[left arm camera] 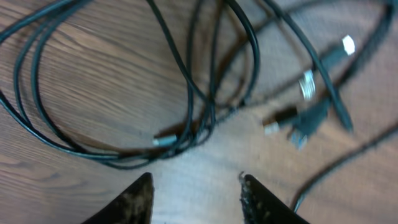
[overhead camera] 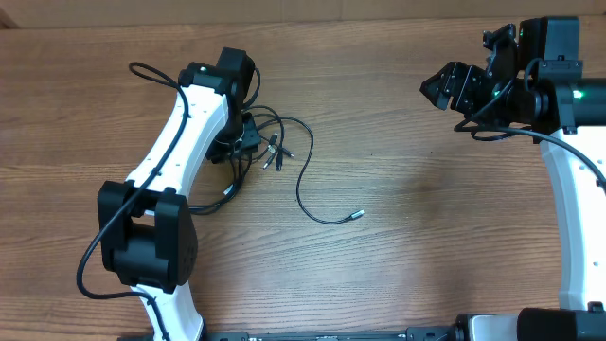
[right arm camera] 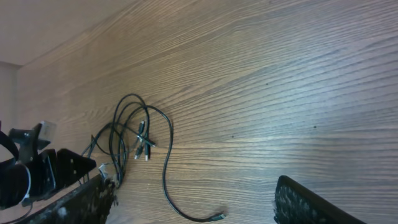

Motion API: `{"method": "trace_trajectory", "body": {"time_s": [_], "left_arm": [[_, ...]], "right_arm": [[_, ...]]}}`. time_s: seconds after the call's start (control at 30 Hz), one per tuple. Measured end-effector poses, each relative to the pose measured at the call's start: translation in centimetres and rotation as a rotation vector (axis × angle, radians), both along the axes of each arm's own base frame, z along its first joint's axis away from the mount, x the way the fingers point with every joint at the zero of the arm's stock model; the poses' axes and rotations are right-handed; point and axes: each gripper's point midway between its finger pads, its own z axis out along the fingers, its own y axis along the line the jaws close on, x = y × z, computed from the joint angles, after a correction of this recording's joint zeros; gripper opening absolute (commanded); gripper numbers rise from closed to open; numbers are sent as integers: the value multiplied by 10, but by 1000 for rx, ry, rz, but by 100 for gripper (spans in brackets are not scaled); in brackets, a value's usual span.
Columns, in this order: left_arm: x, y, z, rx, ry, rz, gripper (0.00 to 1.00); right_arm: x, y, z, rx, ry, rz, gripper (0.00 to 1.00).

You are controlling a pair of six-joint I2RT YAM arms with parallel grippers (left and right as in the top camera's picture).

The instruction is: Untangle cables

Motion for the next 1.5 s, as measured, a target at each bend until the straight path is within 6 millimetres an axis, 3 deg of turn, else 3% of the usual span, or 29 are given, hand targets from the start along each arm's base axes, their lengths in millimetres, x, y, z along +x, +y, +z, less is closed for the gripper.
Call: {"method": "trace_trajectory", "body": {"time_s": [0.13, 0.37, 0.57, 0.7, 0.77, 0.87, 0.97, 1.07, 1.13, 1.23, 1.27, 1.33, 1.4, 1.5], "left_arm": [[19, 5, -6, 30, -72, 101, 51], [26, 19, -33, 78, -50, 202, 48], [34, 33, -55, 84, -36, 271, 32], [40, 39, -63, 81, -45, 301, 4], [43, 39, -67, 79, -50, 300, 4], [42, 39, -63, 83, -34, 250, 4], [43, 39, -45, 88, -15, 180, 4], [63, 29, 4, 42, -89, 72, 4], [76, 14, 53, -30, -187, -13, 4], [89, -17, 168, -173, -478, -146, 4], [87, -23, 198, -209, -556, -174, 4], [72, -39, 289, -307, -800, -257, 4], [50, -45, 356, -368, -982, -316, 4], [10, -49, 433, -437, -1201, -377, 4]], "right_arm": [[0, -2, -1, -9, 1, -6, 82], [1, -6, -2, -35, -2, -11, 84], [1, -7, -2, -44, -6, -8, 84], [1, -7, -2, -45, -5, -7, 84], [1, -7, -3, -45, -4, -7, 84], [1, -7, -3, -44, -2, -8, 84], [1, -6, -3, -44, -2, -6, 85], [1, -3, -1, -27, -8, 5, 84], [2, 0, 1, -11, -18, 18, 84], [3, 5, 4, 8, -28, 36, 84], [3, 6, 4, 12, -31, 39, 85], [3, 9, 5, 17, -35, 49, 85], [2, 17, 6, 26, -42, 77, 86], [0, 35, 12, 52, -70, 155, 87]]}}
